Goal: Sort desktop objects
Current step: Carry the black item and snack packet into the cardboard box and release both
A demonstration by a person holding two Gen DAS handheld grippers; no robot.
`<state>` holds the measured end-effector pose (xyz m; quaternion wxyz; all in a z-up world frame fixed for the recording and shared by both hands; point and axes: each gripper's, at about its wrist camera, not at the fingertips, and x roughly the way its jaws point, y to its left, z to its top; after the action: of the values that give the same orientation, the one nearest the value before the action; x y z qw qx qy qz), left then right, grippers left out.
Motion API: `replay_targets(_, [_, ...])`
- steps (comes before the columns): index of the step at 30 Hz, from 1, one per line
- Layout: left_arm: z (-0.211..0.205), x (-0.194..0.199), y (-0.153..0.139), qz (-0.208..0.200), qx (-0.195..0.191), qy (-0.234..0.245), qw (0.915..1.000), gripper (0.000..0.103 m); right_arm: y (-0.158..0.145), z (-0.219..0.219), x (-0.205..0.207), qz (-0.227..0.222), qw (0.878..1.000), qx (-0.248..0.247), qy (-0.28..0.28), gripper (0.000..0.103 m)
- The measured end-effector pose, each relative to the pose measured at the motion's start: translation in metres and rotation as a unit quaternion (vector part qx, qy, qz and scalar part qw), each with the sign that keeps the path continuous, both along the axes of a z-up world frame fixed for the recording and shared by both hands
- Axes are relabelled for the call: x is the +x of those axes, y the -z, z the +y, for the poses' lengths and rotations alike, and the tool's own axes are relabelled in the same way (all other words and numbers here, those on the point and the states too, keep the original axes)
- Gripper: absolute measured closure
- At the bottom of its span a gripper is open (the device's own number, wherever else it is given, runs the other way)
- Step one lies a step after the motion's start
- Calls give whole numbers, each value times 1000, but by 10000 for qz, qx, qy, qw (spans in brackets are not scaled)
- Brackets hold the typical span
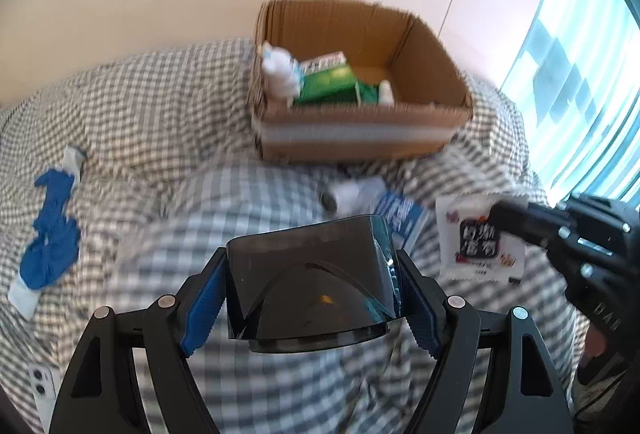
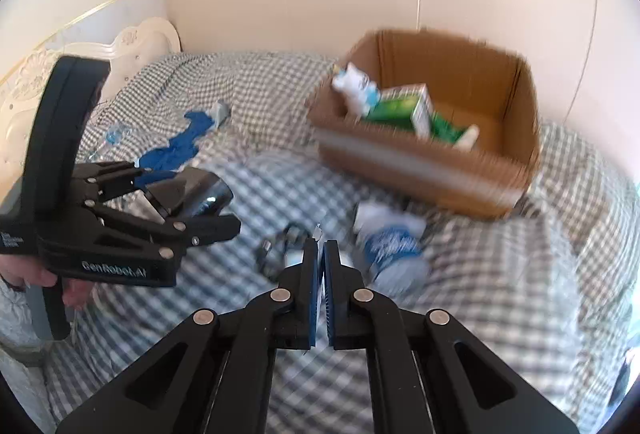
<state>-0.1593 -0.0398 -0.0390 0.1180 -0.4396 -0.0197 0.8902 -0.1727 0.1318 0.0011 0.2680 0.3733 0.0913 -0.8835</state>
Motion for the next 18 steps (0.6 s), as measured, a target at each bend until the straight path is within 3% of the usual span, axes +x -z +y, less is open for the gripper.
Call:
replay_targets(10, [32, -78, -47, 631, -80, 194, 9978, 23, -61, 17, -71, 690, 9972, -111, 250, 101])
replay_targets(18, [58, -161, -54, 951, -245, 339, 9946, 23, -64, 34, -165, 736, 9954, -299, 543, 101])
